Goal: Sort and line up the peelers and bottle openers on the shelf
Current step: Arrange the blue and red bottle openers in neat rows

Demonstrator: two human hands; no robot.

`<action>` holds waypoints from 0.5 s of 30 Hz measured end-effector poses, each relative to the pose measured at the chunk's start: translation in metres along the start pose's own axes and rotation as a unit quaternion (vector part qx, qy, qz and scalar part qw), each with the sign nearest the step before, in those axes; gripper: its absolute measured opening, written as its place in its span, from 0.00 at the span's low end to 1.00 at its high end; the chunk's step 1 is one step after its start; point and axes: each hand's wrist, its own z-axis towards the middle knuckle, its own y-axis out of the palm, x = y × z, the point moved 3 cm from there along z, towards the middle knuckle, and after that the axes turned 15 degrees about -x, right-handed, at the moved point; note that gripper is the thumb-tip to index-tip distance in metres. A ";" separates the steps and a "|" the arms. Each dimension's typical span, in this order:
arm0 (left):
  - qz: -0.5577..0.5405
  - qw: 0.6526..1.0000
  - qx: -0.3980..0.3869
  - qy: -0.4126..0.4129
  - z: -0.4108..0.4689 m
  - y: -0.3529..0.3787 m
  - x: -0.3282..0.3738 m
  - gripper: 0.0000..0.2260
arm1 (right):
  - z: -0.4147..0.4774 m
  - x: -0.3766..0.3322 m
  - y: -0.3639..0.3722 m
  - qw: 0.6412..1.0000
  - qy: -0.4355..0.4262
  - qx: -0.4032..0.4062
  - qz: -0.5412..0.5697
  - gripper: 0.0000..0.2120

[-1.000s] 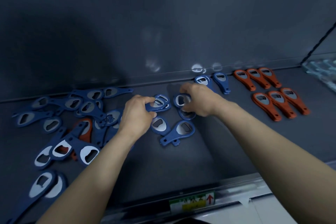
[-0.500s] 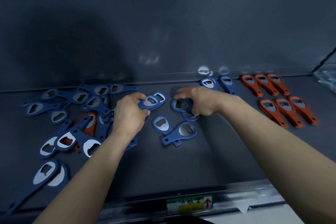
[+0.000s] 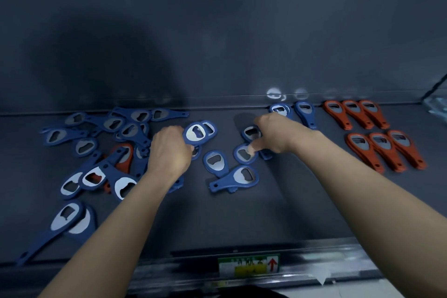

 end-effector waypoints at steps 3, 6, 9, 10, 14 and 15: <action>0.027 1.000 -0.005 -0.007 0.000 0.000 -0.001 0.05 | -0.003 0.001 0.003 1.000 -0.007 0.011 -0.011 0.18; 0.037 0.999 -0.013 -0.014 0.001 0.002 -0.003 0.06 | -0.008 0.000 0.005 0.999 -0.040 0.020 -0.005 0.21; 0.024 0.999 -0.002 -0.024 0.000 0.002 -0.005 0.07 | -0.013 -0.004 0.009 0.996 -0.086 0.025 0.009 0.23; 0.021 0.999 0.002 -0.025 0.000 0.002 -0.005 0.08 | -0.015 -0.004 0.011 0.995 -0.100 0.024 0.015 0.23; 0.027 0.999 0.005 -0.024 0.003 0.001 0.000 0.10 | -0.019 0.000 0.015 0.991 -0.133 0.021 0.020 0.23; 0.032 0.999 0.004 -0.025 0.005 0.001 0.001 0.12 | -0.019 0.002 0.016 0.991 -0.132 0.018 0.021 0.23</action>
